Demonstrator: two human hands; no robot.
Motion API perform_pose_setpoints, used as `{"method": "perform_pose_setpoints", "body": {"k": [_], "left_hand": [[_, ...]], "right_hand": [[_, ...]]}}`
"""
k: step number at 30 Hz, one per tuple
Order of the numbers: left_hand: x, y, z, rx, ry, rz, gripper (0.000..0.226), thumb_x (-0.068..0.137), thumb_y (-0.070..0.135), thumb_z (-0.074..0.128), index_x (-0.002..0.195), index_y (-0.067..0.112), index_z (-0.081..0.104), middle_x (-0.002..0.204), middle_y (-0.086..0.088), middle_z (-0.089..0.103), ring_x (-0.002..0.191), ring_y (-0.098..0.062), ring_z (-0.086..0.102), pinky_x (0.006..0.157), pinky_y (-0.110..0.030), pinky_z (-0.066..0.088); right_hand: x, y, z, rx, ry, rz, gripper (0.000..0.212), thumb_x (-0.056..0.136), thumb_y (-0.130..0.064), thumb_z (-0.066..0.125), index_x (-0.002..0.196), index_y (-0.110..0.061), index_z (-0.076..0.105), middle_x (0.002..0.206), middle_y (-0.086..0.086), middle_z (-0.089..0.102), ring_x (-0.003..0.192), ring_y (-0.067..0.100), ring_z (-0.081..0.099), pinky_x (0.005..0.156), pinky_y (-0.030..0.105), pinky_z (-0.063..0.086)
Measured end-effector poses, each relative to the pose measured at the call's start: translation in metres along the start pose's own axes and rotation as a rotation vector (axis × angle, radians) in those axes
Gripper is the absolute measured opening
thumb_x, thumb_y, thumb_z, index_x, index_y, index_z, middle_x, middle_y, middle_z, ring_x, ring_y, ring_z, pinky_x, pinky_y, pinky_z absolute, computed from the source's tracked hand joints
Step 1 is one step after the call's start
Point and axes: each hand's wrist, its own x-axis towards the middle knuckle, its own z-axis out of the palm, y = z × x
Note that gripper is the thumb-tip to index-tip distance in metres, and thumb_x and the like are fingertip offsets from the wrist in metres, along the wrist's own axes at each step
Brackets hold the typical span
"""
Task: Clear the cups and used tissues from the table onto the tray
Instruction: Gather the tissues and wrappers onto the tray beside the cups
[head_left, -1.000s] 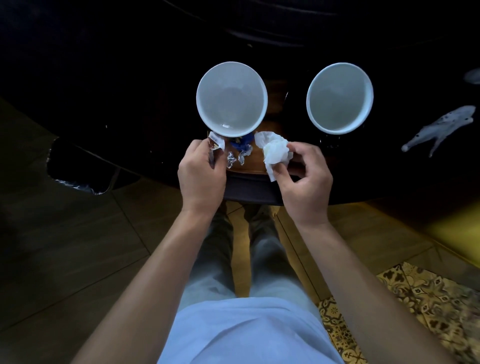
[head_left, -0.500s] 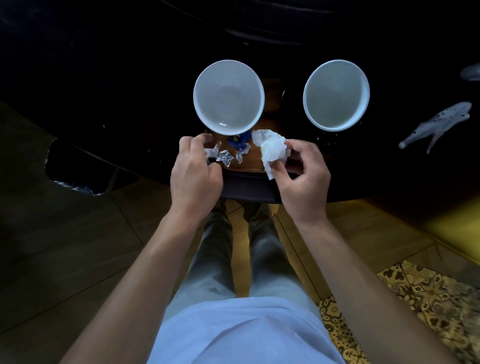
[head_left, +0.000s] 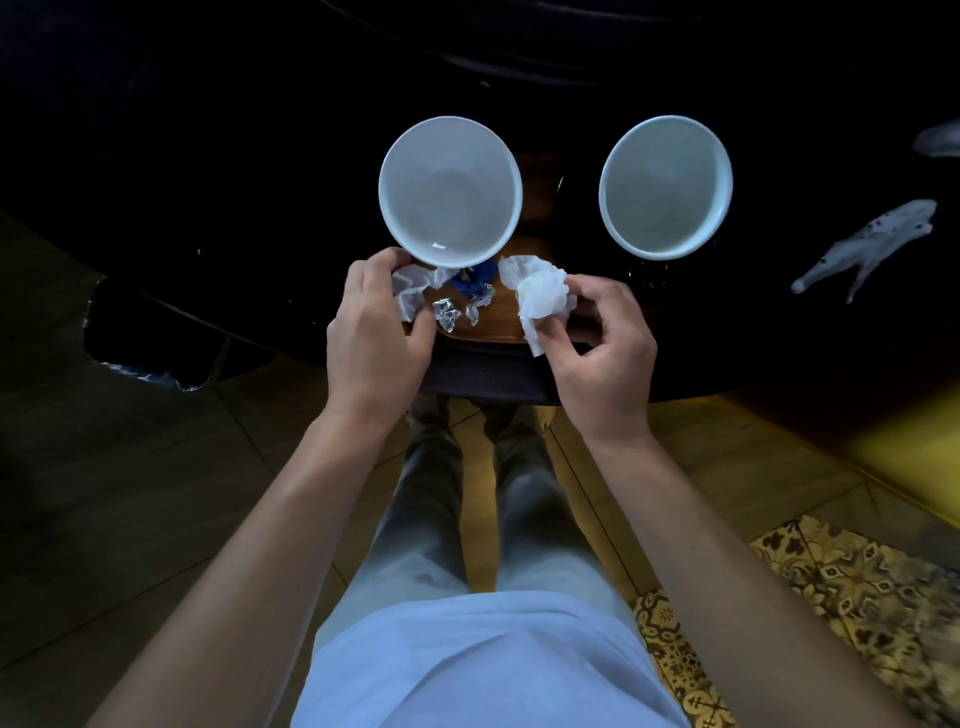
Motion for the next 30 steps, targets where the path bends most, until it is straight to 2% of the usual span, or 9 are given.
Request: {"method": "perform_pose_setpoints", "body": {"k": [3, 8, 10, 13, 16, 18, 21, 25, 30], "left_hand": [[0.0, 0.003, 0.001, -0.106, -0.026, -0.013, 0.062, 0.09, 0.019, 0.075, 0.144, 0.006, 0.048, 0.136, -0.008, 0.053, 0.119, -0.006, 0.049, 0.088, 0.0, 0.037], [-0.012, -0.002, 0.001, -0.271, 0.006, -0.048, 0.051, 0.103, 0.017, 0.053, 0.151, 0.004, 0.044, 0.147, -0.007, 0.049, 0.134, -0.01, 0.046, 0.107, -0.012, 0.04], [-0.013, -0.003, 0.004, -0.246, 0.067, -0.02, 0.042, 0.105, 0.015, 0.051, 0.145, 0.001, 0.052, 0.141, -0.01, 0.054, 0.129, -0.012, 0.051, 0.103, -0.008, 0.041], [-0.008, -0.005, 0.012, -0.21, 0.137, 0.051, 0.029, 0.102, 0.014, 0.061, 0.127, 0.0, 0.066, 0.125, -0.012, 0.061, 0.113, -0.016, 0.061, 0.092, -0.01, 0.048], [-0.001, -0.007, 0.021, -0.207, 0.179, 0.072, 0.017, 0.097, 0.014, 0.068, 0.109, 0.002, 0.071, 0.111, -0.01, 0.065, 0.097, -0.018, 0.064, 0.082, -0.022, 0.054], [0.002, -0.009, 0.027, -0.137, 0.21, 0.083, 0.015, 0.094, 0.017, 0.069, 0.102, 0.004, 0.073, 0.107, -0.008, 0.069, 0.096, -0.021, 0.062, 0.08, -0.029, 0.054], [0.006, -0.009, 0.031, -0.06, 0.261, 0.079, 0.017, 0.091, 0.021, 0.071, 0.099, 0.006, 0.076, 0.104, -0.01, 0.069, 0.099, -0.027, 0.059, 0.081, -0.025, 0.046], [0.005, -0.006, 0.032, -0.101, 0.247, 0.024, 0.022, 0.092, 0.025, 0.071, 0.101, 0.006, 0.077, 0.102, -0.01, 0.066, 0.098, -0.025, 0.061, 0.081, -0.021, 0.046], [0.0, -0.009, 0.031, -0.215, 0.215, 0.037, 0.027, 0.096, 0.025, 0.069, 0.11, 0.003, 0.073, 0.108, -0.009, 0.064, 0.099, -0.019, 0.064, 0.084, -0.031, 0.056]], "right_hand": [[0.0, 0.0, 0.0, -0.005, 0.002, -0.006, 0.037, 0.086, -0.02, 0.079, 0.117, -0.005, 0.066, 0.114, 0.007, 0.066, 0.105, 0.014, 0.063, 0.082, 0.006, 0.047], [0.001, 0.001, 0.001, -0.01, 0.012, -0.022, 0.037, 0.086, -0.02, 0.079, 0.117, -0.005, 0.066, 0.114, 0.008, 0.066, 0.105, 0.017, 0.065, 0.083, 0.017, 0.054], [0.001, 0.002, 0.002, -0.007, 0.015, -0.027, 0.038, 0.086, -0.02, 0.08, 0.117, -0.004, 0.065, 0.115, 0.008, 0.066, 0.106, 0.019, 0.065, 0.084, 0.024, 0.058], [0.002, 0.001, 0.003, -0.015, 0.043, -0.05, 0.036, 0.085, -0.017, 0.08, 0.114, -0.003, 0.065, 0.112, 0.008, 0.067, 0.105, 0.021, 0.065, 0.086, 0.035, 0.059], [0.003, 0.0, 0.005, -0.066, 0.067, -0.113, 0.032, 0.085, -0.014, 0.08, 0.111, -0.001, 0.066, 0.111, 0.009, 0.069, 0.106, 0.02, 0.066, 0.09, 0.04, 0.057], [0.005, 0.002, 0.007, -0.082, 0.058, -0.144, 0.03, 0.086, -0.016, 0.079, 0.111, -0.002, 0.069, 0.114, 0.008, 0.071, 0.109, 0.019, 0.067, 0.092, 0.039, 0.056], [0.005, 0.002, 0.012, -0.165, 0.063, -0.183, 0.025, 0.085, -0.018, 0.079, 0.104, -0.003, 0.072, 0.116, 0.01, 0.069, 0.109, 0.023, 0.064, 0.091, 0.037, 0.055], [0.005, -0.001, 0.014, -0.269, 0.084, -0.183, 0.023, 0.084, -0.021, 0.078, 0.1, -0.007, 0.072, 0.102, 0.011, 0.062, 0.095, 0.024, 0.059, 0.08, 0.032, 0.053], [0.004, -0.005, 0.015, -0.312, -0.008, -0.147, 0.03, 0.083, -0.027, 0.077, 0.108, -0.011, 0.07, 0.101, 0.007, 0.061, 0.093, 0.022, 0.061, 0.08, 0.035, 0.055]]}}
